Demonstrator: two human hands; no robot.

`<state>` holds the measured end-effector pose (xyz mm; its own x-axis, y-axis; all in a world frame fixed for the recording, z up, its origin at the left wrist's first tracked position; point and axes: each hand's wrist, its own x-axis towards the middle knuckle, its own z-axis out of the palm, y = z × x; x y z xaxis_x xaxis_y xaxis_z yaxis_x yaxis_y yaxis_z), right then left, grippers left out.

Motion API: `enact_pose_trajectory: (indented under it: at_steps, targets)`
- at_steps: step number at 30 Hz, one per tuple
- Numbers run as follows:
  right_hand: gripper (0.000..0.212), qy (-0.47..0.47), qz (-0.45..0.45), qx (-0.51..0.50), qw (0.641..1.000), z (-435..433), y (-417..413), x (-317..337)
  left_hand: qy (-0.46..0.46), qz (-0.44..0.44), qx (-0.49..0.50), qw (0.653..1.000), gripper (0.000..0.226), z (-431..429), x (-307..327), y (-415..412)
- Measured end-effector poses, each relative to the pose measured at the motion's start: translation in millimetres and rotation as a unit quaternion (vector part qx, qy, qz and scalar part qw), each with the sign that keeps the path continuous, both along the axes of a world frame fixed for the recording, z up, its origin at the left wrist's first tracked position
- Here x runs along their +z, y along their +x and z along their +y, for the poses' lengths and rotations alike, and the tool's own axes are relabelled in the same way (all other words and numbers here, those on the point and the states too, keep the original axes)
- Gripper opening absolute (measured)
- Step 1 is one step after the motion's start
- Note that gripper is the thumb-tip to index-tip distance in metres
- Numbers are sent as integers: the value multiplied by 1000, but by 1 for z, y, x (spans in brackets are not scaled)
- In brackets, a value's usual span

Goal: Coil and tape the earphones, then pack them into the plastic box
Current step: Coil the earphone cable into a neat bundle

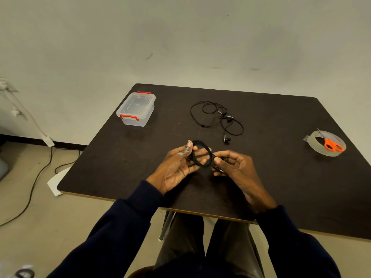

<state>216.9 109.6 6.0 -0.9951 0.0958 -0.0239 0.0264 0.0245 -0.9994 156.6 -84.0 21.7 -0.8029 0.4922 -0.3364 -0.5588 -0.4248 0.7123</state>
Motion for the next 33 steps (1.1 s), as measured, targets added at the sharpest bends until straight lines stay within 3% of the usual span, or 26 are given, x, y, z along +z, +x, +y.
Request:
enact_pose_trajectory:
  at_steps: [4,8,11,17,25,29,33]
  targets:
    - [19,39,9,-6,999,3,-2,-1,8,2,-5,1000,21,-1,1,0]
    - [30,124,15,-9,992,3,-4,1,8,8,-11,1000,22,0,2,2]
    - [34,139,40,-7,989,3,-5,3,7,12,-10,1000,22,1,3,2]
    - [21,178,92,-61,978,8,-12,-4,4,30,-22,999,23,2,6,5]
    - [19,61,-16,84,994,16,-21,13,-38,86,-44,995,26,2,11,6]
    - [24,-13,-114,185,976,24,-24,28,-59,82,-40,994,23,2,13,5]
    - [32,-126,-191,214,950,28,-27,44,-76,85,-43,993,21,1,16,3]
